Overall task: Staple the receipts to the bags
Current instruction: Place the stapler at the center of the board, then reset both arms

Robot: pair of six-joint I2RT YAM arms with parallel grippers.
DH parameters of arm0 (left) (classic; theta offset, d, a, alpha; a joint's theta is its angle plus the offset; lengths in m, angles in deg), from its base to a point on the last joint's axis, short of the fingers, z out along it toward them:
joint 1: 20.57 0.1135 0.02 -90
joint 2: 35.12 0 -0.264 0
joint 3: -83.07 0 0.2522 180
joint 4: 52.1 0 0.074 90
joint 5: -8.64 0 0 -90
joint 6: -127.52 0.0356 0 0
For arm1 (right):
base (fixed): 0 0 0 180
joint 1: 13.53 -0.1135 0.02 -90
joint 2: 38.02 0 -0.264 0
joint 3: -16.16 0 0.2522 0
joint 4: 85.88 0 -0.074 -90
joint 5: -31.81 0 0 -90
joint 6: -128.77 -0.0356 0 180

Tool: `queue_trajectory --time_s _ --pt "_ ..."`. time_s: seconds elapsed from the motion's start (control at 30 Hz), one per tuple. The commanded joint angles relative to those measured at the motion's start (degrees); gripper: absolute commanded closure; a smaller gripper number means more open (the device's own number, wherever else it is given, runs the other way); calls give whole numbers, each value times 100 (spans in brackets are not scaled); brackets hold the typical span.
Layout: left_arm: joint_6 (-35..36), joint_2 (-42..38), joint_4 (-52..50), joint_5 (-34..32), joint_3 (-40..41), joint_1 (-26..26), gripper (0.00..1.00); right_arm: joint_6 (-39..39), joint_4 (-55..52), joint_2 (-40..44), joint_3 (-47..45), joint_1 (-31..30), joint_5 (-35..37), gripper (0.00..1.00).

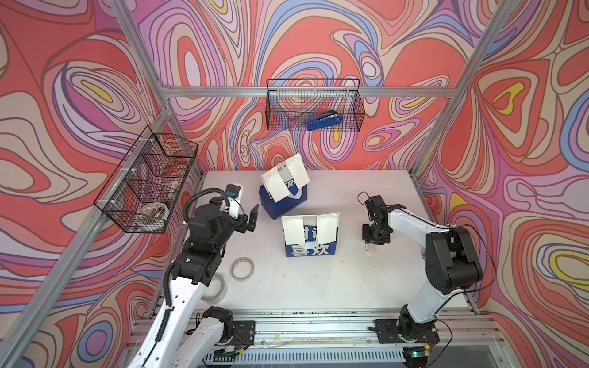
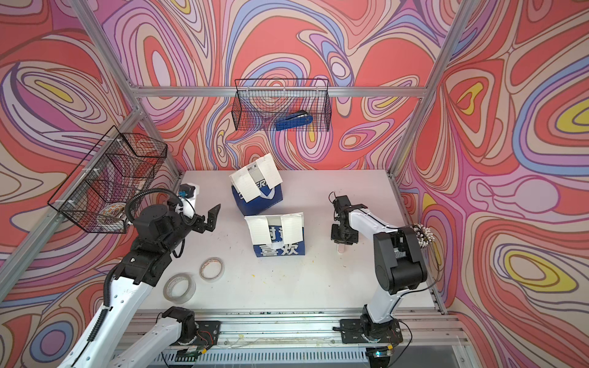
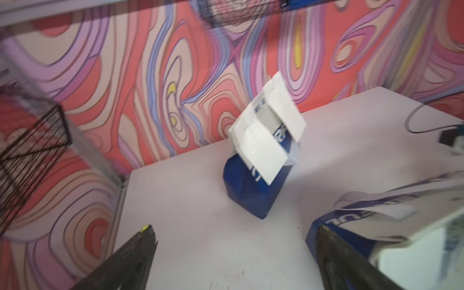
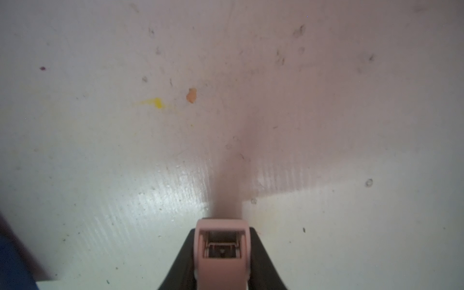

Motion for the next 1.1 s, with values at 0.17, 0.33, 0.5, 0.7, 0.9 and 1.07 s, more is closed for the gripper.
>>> queue_trajectory --time_s 0.17,0.33,0.5,0.7,0.9,1.07 --pt "-1088 -434 -83 -876 1585 500 0 198 468 -387 -12 151 -233 67" --pt "-1806 -306 481 -1535 2255 493 0 127 669 -62 -49 191 -108 46" --pt "-1607 -188 602 -1720 2429 493 0 67 1144 748 -276 195 304 34" --pt "-1184 -121 2619 -1182 3332 484 0 393 2954 2401 -1356 186 814 20" --pt "-727 930 4804 -1244 3926 458 0 1937 6639 3732 -3727 189 907 2" --pt "-566 1895 4782 -1226 3365 440 0 2349 8766 3268 -4764 188 1455 2"
